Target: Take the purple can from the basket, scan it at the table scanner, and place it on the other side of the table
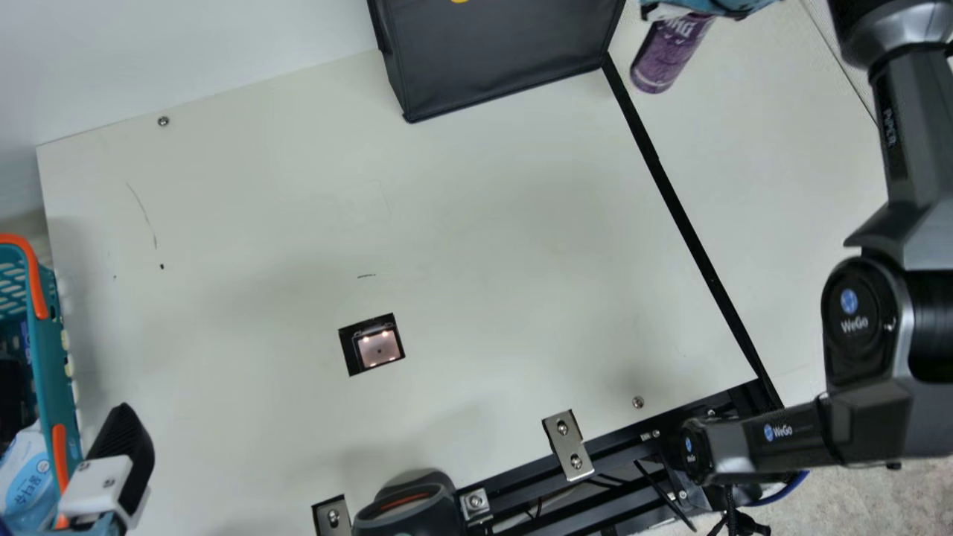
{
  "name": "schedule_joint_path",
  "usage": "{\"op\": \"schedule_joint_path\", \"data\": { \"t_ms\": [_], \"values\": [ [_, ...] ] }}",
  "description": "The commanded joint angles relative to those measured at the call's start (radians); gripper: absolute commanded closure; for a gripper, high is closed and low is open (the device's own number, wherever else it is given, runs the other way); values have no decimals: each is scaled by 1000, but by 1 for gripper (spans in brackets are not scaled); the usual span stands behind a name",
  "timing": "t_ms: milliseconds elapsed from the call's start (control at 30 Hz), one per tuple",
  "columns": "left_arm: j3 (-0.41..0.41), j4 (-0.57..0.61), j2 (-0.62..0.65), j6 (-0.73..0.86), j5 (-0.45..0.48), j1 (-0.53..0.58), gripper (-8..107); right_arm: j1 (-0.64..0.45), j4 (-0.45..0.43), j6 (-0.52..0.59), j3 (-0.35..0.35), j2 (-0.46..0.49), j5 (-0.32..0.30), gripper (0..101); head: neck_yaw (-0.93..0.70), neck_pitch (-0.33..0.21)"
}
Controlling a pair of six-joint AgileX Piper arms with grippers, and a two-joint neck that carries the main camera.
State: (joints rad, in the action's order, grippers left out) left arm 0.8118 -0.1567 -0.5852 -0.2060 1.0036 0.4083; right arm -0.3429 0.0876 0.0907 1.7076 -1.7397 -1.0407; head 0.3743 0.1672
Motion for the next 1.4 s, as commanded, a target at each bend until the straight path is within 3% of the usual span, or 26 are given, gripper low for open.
{"op": "schedule_joint_path", "data": {
  "t_ms": [0, 567, 800, 1067, 1367],
  "values": [
    [0, 0, 0, 0, 0, 0, 9, -39, 7, 11, 49, -45, -6, 101, 2, -29],
    [0, 0, 0, 0, 0, 0, 9, -114, 63, 125, 390, -323, -102, 101, 2, -29],
    [0, 0, 0, 0, 0, 0, 9, -107, 52, 142, 485, -397, -140, 101, 2, -29],
    [0, 0, 0, 0, 0, 0, 9, -92, 36, 162, 497, -423, -152, 101, 2, -29],
    [0, 0, 0, 0, 0, 0, 9, -85, 34, 176, 412, -395, -114, 101, 2, -29]
  ]
}}
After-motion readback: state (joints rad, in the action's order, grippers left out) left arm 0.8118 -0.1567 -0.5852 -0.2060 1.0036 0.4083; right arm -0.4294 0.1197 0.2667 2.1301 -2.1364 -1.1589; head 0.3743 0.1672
